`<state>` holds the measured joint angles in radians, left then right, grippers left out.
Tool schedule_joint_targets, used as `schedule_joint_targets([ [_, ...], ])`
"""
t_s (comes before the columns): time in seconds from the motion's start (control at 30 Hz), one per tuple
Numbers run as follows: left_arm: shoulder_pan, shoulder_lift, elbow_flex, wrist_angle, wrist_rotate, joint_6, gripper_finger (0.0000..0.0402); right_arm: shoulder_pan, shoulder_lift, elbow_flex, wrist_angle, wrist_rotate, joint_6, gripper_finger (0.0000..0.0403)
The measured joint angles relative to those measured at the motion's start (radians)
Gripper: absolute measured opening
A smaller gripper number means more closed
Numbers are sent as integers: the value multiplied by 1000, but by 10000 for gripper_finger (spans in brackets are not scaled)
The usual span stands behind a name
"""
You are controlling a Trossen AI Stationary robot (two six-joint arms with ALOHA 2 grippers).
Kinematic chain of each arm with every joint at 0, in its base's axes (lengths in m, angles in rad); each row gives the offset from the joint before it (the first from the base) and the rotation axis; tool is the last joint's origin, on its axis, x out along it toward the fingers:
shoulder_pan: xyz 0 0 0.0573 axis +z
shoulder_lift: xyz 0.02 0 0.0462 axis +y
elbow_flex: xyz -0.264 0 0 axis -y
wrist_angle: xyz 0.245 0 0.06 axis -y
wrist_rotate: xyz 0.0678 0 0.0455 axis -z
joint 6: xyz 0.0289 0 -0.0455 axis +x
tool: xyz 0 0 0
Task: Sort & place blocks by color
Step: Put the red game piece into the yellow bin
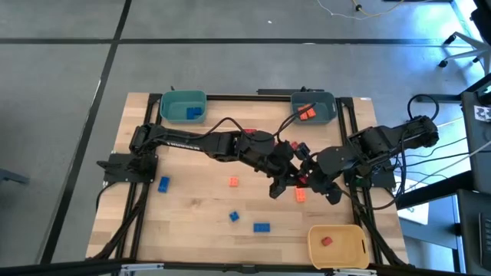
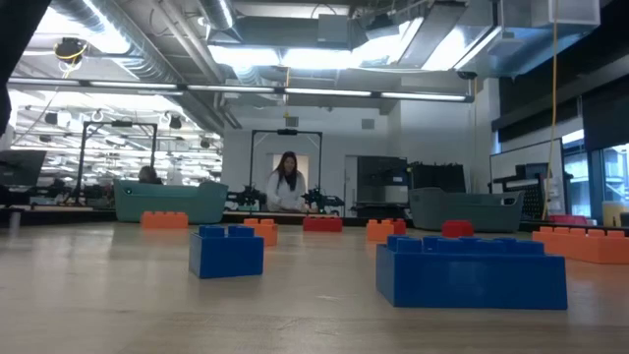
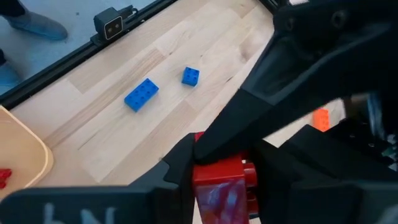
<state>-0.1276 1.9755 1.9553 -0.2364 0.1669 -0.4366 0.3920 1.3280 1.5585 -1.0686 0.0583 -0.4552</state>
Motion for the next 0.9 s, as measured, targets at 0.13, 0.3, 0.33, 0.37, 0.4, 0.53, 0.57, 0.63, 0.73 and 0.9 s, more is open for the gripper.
schedule_joint_targets([
  [0.13,-2,-1,0,-12,-3,-6,194,-1,0,-1,-14,-4,9,109],
  [0.3,-3,-3,0,-18,-16,-25,206,-1,0,-2,-14,-1,9,109],
  [0.33,-3,-3,0,-18,-16,-26,207,-1,0,-2,-16,0,8,109],
  [0.37,-4,-3,0,-20,-16,-30,207,-1,0,-2,-19,0,8,109],
  [0.4,-5,-3,0,-26,-16,-33,207,-1,0,-2,-24,1,8,109],
  [0.53,-14,-5,0,-112,-16,-34,209,-1,1,-2,-38,16,8,108],
  [0.57,-16,-5,0,-138,-15,-34,209,-1,1,-2,-37,17,8,106],
  [0.63,-25,-4,0,-174,-15,-34,209,-2,1,-2,-41,20,8,102],
  [0.73,-35,-4,0,-201,-47,-29,209,-1,0,-2,-53,17,9,101],
  [0.9,-48,-4,0,-282,-76,-25,209,-1,0,-2,-86,13,36,101],
])
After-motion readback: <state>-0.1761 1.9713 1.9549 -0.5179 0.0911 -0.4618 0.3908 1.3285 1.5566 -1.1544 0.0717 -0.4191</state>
